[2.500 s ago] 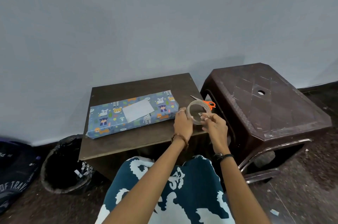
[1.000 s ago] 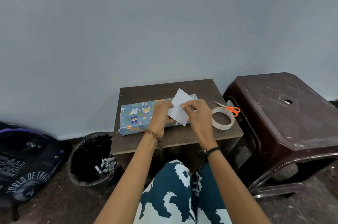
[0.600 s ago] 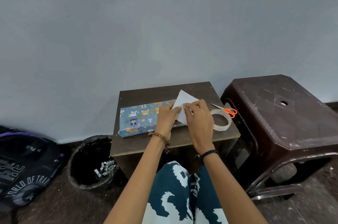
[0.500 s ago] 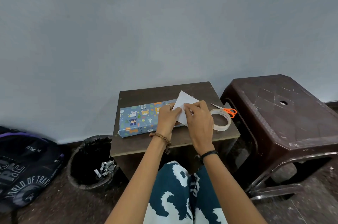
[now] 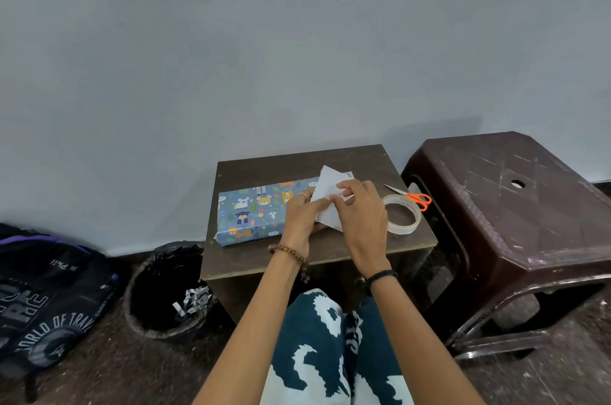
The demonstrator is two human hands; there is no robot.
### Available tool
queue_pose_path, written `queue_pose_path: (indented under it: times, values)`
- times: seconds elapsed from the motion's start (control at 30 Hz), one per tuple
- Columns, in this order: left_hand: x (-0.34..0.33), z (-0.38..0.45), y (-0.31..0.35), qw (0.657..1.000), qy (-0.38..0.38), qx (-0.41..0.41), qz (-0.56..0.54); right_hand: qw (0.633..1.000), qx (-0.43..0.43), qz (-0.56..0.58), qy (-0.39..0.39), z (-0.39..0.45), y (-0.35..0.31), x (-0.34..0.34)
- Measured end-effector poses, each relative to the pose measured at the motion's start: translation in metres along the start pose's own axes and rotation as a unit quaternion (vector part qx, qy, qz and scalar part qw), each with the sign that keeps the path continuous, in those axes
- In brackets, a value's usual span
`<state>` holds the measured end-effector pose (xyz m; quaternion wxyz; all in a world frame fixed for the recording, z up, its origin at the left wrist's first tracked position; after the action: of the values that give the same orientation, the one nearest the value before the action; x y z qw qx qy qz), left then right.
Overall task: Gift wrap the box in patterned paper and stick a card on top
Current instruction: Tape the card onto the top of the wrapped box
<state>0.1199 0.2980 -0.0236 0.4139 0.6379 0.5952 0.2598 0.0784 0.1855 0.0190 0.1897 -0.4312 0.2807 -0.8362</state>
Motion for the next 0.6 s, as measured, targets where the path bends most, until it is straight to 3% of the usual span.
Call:
queue_pose_path:
  times: [0.23,0.43,0.6]
  values:
    - [0.003,0.005,0.001,0.999,-0.010,-0.008,0.041,0.993,-0.046,0.107,0.011,0.008,0.016,-0.001]
    - [-0.001,0.005,0.000,0.999,-0.026,-0.007,0.017,0.997,-0.022,0.079,-0.002,0.010,0.012,0.000]
    - [0.003,0.007,-0.001,1.000,0.004,-0.006,0.016,0.999,-0.001,0.042,-0.012,0.010,0.008,0.002]
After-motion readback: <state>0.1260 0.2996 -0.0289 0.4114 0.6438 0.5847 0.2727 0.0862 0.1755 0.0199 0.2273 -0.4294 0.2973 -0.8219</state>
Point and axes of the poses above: each hand's wrist, its own z-axis towards the middle knuckle, its own x-axis out of the back of the hand, y = z × x, the point moved 9 cm from there along z, towards the middle knuckle, and after that the axes turned 12 degrees about x, right-handed, at the moved point
